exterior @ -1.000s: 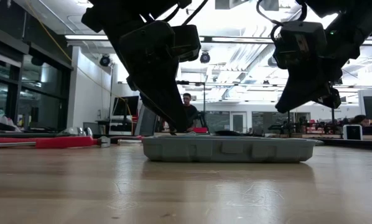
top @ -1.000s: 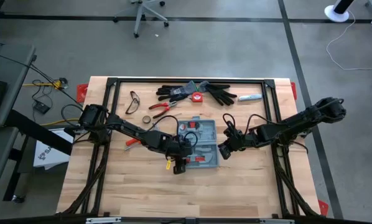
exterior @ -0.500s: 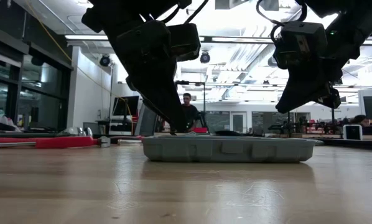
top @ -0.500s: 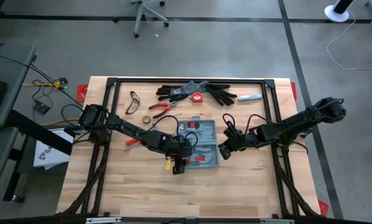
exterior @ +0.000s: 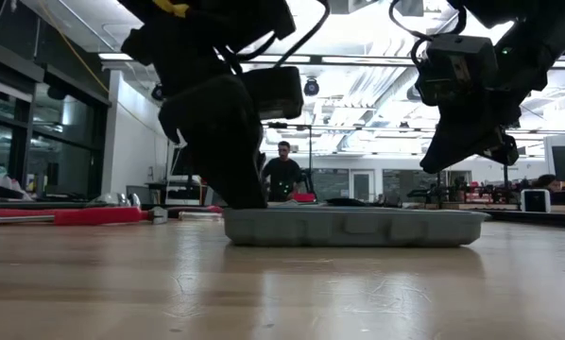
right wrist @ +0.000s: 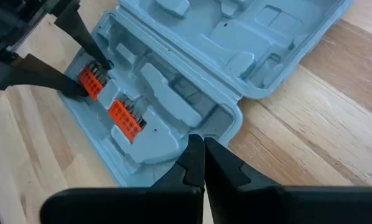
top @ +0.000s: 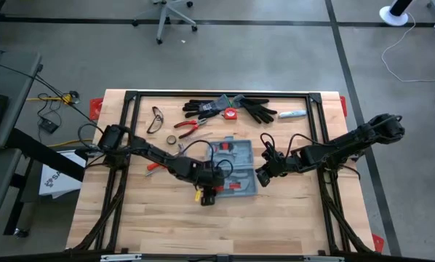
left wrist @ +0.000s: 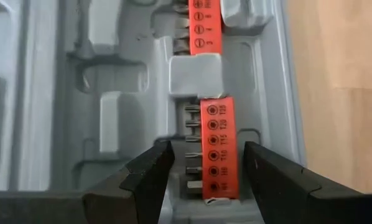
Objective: Prefit tool cases
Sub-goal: Remove the set of screwdriver bits from the gray tool box, then remove the set of allen wrenches from the gray tool box
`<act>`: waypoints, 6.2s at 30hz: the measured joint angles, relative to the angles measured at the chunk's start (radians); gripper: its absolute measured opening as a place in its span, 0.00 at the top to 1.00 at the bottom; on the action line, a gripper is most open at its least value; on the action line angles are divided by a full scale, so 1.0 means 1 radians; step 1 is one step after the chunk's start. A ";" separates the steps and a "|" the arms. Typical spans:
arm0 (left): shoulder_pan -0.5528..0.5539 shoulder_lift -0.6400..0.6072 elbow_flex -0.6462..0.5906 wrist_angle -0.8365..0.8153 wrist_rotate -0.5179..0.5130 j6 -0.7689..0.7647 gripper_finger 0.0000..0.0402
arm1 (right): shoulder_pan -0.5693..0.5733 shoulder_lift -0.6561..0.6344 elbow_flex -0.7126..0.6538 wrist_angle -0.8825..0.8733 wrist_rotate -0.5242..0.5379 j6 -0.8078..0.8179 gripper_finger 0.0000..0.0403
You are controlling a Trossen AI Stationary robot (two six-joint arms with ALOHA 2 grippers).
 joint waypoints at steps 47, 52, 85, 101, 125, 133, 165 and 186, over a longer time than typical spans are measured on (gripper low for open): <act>0.014 -0.089 0.059 -0.096 -0.010 -0.064 0.99 | 0.000 0.000 0.000 -0.006 0.001 0.017 1.00; 0.014 -0.083 0.059 -0.089 -0.002 -0.056 0.99 | 0.000 0.000 0.000 0.044 0.001 0.017 1.00; 0.037 0.062 0.067 -0.045 0.038 -0.035 0.48 | 0.000 0.259 0.000 0.329 -0.181 -0.086 1.00; 0.051 -0.108 0.059 -0.106 0.043 -0.109 0.48 | -0.023 0.157 0.000 0.342 -0.172 -0.069 1.00; 0.443 -0.179 -0.083 -0.235 0.149 0.009 0.48 | -0.560 0.305 0.230 0.229 -0.459 -0.253 1.00; 0.512 -0.179 -0.099 -0.159 0.211 0.084 0.48 | -0.559 0.444 0.333 0.209 -0.502 -0.324 0.96; 0.507 -0.182 -0.211 0.017 0.231 0.029 0.48 | -0.563 0.528 0.438 -0.046 -0.446 -0.384 0.71; 0.499 -0.095 -0.209 0.098 0.224 -0.020 0.48 | -0.543 0.596 0.437 0.224 -0.690 -0.319 0.71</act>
